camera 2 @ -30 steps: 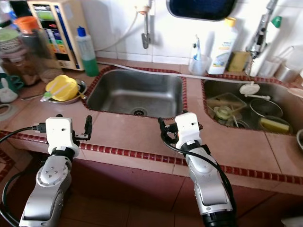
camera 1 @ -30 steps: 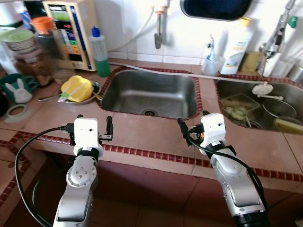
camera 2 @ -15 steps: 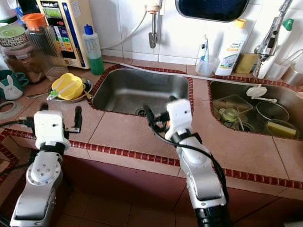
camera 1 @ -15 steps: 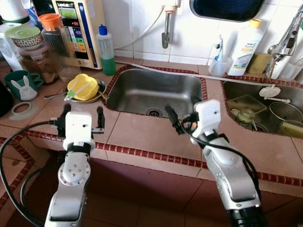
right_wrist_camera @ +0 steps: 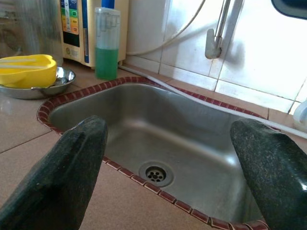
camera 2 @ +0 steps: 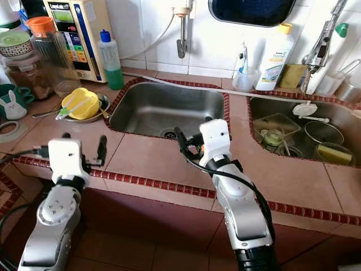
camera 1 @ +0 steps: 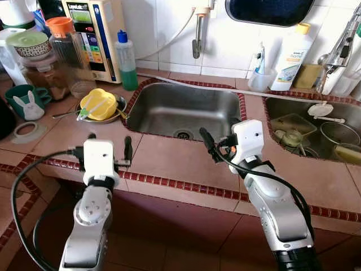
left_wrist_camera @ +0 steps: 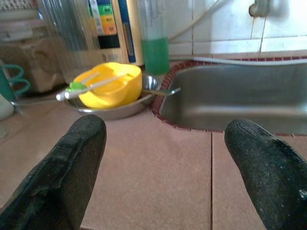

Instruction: Kitchen organization

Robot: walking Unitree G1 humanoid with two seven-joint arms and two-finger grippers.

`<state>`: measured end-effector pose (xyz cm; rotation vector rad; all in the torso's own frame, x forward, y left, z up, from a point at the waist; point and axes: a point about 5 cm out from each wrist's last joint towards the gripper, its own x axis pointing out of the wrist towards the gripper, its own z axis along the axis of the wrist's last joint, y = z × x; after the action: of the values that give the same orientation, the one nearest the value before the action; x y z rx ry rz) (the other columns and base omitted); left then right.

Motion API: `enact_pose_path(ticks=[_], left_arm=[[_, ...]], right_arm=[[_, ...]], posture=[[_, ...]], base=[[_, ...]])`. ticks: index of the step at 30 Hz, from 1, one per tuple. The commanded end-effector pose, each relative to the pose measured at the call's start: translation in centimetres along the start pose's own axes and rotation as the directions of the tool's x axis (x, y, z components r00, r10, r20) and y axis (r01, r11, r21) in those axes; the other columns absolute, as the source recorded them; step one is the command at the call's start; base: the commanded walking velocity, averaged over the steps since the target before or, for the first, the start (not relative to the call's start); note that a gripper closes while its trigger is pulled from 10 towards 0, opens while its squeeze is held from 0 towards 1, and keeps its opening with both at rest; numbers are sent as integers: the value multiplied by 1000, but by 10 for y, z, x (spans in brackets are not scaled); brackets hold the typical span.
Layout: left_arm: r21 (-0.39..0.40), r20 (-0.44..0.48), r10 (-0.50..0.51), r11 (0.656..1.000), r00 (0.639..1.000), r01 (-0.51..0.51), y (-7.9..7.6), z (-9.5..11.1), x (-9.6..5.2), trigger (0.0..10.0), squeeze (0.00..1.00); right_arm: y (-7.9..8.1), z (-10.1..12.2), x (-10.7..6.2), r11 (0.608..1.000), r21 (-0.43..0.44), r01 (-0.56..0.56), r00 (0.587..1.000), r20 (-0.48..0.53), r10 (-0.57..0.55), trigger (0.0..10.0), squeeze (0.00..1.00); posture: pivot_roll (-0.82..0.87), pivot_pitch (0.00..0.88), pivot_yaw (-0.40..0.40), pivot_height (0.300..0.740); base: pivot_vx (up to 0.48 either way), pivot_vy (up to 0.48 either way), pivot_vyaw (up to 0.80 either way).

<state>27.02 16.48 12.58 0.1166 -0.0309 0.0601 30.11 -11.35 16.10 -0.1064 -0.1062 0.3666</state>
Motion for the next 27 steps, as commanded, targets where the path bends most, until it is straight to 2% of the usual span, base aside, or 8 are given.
enact_pose_path(ticks=[1,4,12,14,19,23,27], left_arm=[[-5,-17,-11,1000,1000,11,0,-2,0,10000,0],[-27,-36,-31,999,999,30,-2,-4,0,10000,0],[-43,-54,-121,992,991,119,-10,-5,2,10000,0],[-42,-47,-114,993,992,112,-9,-2,4,10000,0],[-24,-33,-55,998,998,54,0,6,5,10000,0],[-18,-32,-82,997,996,82,1,9,-1,10000,0],[6,-38,-101,995,994,102,4,6,-6,10000,0]], right_arm=[[-4,-4,0,1000,4,23,999,-27,-23,10000,0],[-6,-4,-1,1000,-14,24,999,-28,-24,10000,0],[-16,-5,-7,999,-50,-14,999,-42,12,10000,0],[-20,-4,-6,999,-53,-12,999,-43,10,10000,0],[-22,1,-7,996,-72,-54,998,-48,51,10000,0],[-27,8,-9,993,-94,-66,997,-53,61,10000,0],[-31,14,-5,998,-68,-16,1000,-28,14,10000,0]], posture=[[63,0,-7,740],[61,0,-1,740],[52,0,19,740],[50,0,20,740],[52,0,31,740],[57,0,31,740],[59,0,19,740]], base=[[0,0,-800],[0,0,-800],[0,0,0],[0,0,-800],[0,0,0],[0,0,0],[0,0,-791]])
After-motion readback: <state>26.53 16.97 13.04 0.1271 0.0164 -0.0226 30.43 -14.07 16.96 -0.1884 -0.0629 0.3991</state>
